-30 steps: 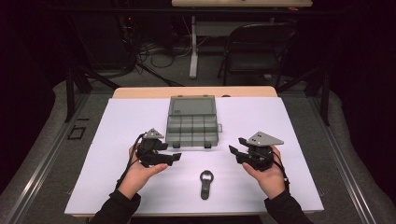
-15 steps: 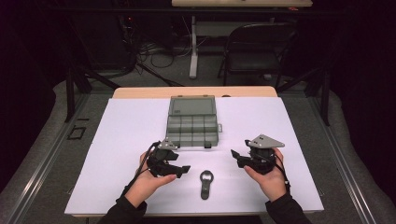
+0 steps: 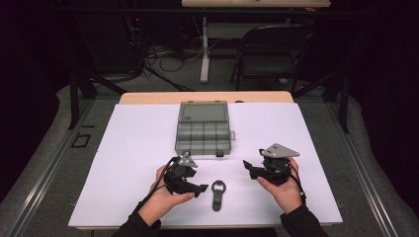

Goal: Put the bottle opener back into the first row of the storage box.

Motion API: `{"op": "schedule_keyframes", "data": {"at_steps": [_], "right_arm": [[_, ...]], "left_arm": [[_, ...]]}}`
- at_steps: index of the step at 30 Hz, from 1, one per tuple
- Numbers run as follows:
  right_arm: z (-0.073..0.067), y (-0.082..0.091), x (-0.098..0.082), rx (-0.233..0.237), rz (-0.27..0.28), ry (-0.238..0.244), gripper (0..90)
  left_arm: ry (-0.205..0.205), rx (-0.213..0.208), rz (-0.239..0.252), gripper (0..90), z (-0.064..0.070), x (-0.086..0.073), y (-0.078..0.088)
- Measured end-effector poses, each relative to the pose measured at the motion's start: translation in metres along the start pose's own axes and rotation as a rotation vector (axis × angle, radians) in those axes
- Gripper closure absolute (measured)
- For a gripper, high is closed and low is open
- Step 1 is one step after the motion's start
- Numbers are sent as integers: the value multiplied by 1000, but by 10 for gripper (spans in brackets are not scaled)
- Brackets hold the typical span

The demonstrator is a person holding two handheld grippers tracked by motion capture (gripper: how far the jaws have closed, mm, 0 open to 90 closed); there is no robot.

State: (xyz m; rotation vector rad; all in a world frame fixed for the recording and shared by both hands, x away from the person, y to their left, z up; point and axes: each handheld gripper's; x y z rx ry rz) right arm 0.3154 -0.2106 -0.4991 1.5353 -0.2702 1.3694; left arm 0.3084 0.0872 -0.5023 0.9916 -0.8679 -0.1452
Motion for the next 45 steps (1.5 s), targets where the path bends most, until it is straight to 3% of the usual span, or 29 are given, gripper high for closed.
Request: {"op": "schedule_keyframes", "data": {"at_steps": [6, 11, 16, 24, 45], "right_arm": [[0, 1, 1, -1, 6, -11, 284], [0, 0, 0, 0, 0, -7, 285], [0, 0, 0, -4, 1, -9, 284], [0, 1, 0, -8, 6, -8, 285], [0, -2, -2, -2, 3, -17, 286]], "left_arm": [[-3, -10, -9, 310, 7, 0, -4], [-33, -15, -46, 310, 17, -2, -13], [-30, -14, -56, 293, 22, -2, -19], [-58, -20, -99, 287, 35, -7, -31], [-31, 29, -139, 253, 45, -6, -58]]}}
Point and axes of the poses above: each handheld gripper's, and its own axes: y roughly backward along the jaws, x roughly out of its top, z roughly to its right, and after that the axes turned 9 degrees about y, right-handed
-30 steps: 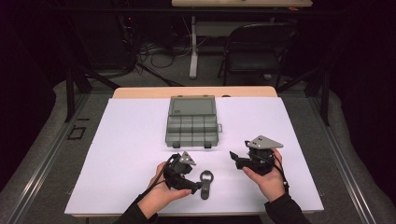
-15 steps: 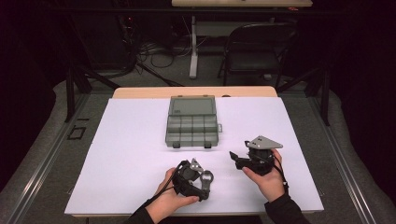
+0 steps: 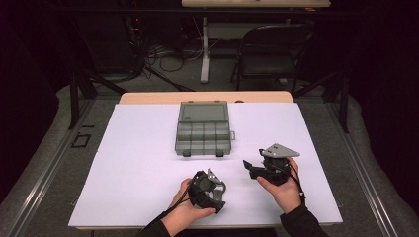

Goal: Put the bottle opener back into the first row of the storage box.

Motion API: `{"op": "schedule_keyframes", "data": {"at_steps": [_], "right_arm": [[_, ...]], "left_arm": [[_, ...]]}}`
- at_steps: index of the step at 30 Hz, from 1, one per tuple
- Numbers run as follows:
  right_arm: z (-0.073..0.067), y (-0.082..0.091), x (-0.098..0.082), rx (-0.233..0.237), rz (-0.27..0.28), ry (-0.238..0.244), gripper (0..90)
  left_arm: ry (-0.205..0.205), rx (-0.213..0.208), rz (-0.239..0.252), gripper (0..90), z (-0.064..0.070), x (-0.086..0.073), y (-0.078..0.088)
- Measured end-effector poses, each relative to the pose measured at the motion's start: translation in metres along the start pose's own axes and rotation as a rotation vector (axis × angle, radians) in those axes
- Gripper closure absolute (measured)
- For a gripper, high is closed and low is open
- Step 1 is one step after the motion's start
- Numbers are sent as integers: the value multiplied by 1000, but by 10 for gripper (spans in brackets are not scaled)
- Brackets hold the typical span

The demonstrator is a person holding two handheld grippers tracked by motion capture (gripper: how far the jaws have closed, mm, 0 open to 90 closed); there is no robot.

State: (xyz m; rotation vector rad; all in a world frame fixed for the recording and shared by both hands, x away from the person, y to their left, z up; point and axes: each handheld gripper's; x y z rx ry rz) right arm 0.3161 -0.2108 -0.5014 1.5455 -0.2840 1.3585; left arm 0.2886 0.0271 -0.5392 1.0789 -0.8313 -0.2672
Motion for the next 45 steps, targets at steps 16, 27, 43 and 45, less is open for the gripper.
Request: {"op": "schedule_keyframes", "data": {"at_steps": [16, 27, 43, 45], "right_arm": [[1, 0, 0, 7, 1, -5, 297], [2, -1, -1, 14, -1, -7, 309], [1, -2, -1, 20, -2, -11, 325], [2, -2, -1, 20, 0, -13, 327]], "left_arm": [[-15, 71, -27, 239, 9, 2, -6], [-42, 76, -46, 444, 1, 3, 0], [-73, 57, -121, 640, -11, 15, 3], [-71, 52, -123, 626, -12, 15, 3]]}}
Point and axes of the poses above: each handheld gripper's, and its own axes: y roughly backward along the jaws, x roughly out of its top, z roughly to its right, and after that the axes turned 9 degrees about y, right-handed
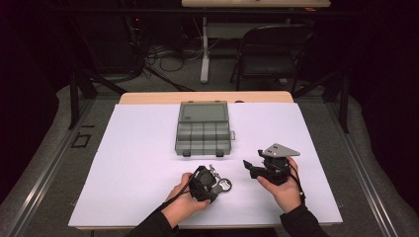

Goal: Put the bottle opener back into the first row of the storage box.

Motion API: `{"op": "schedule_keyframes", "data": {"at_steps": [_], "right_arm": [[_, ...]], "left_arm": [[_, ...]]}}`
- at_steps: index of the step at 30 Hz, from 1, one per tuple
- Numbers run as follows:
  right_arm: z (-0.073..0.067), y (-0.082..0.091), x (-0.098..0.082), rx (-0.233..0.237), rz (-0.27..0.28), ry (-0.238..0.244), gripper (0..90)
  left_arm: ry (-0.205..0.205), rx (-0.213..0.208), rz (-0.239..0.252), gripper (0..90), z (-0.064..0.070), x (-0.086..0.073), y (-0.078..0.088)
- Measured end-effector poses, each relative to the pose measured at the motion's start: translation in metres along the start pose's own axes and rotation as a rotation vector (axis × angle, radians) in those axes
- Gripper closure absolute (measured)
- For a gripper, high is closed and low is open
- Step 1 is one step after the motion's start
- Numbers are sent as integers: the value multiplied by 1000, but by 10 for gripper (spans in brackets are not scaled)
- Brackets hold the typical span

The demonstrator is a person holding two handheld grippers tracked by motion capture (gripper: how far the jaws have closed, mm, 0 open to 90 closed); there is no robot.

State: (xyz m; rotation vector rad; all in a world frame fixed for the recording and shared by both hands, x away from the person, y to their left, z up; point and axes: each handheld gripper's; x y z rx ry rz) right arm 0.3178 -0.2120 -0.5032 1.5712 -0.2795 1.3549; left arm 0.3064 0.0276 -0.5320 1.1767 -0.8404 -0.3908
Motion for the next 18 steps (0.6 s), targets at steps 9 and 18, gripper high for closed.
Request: {"op": "schedule_keyframes", "data": {"at_steps": [9, 18], "right_arm": [[1, 0, -1, 6, -3, -5, 329], [1, -2, -2, 14, -6, -15, 334]], "left_arm": [[-7, 14, -18, 636, 2, 2, 0], [-30, 26, -40, 567, 4, 10, -3]]}}
Point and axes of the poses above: each handheld gripper's, and its own axes: y roughly backward along the jaws, x roughly out of its top, z roughly to its right, and after that the axes turned 9 degrees about y, right-handed
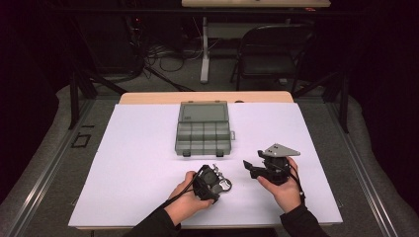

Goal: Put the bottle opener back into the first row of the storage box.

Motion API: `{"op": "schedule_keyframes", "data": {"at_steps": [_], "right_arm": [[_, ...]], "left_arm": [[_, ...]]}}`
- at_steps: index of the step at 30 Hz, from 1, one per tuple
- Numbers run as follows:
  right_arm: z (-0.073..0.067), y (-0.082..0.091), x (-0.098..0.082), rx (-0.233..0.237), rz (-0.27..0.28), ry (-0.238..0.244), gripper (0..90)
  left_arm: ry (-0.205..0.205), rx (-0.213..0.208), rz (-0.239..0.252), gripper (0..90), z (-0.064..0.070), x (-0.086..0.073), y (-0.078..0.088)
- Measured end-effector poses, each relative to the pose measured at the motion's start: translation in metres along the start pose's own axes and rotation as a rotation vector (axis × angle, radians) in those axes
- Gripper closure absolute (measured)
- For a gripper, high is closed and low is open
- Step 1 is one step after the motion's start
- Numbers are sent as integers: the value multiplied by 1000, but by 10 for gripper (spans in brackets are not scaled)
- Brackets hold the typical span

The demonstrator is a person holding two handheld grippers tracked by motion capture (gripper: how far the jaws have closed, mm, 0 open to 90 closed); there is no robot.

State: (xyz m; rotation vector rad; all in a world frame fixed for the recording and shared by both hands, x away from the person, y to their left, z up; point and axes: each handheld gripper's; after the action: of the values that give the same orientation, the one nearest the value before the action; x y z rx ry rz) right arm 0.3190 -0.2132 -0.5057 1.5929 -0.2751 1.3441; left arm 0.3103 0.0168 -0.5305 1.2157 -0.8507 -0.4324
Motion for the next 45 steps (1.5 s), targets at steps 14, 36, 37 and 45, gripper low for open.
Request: {"op": "schedule_keyframes", "data": {"at_steps": [14, 36, 37, 45], "right_arm": [[2, -2, -1, 7, -4, -8, 340], [3, -1, -2, 0, -2, -10, 342], [3, -1, -2, 0, -2, -12, 342], [3, -1, -2, 0, -5, -8, 342]], "left_arm": [[-4, -8, 3, 646, -2, 1, 0], [23, 4, 63, 648, -46, 5, 38], [31, 2, 64, 648, -49, 5, 40], [51, 14, 90, 647, -68, 7, 53]]}}
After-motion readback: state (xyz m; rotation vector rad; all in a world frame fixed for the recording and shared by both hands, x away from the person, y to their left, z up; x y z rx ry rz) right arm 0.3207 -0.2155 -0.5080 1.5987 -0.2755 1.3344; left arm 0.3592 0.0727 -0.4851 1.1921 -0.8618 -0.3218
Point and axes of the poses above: each handheld gripper's, and its own axes: y roughly backward along the jaws, x roughly out of its top, z roughly to its right, and after that the axes turned 9 degrees about y, right-handed
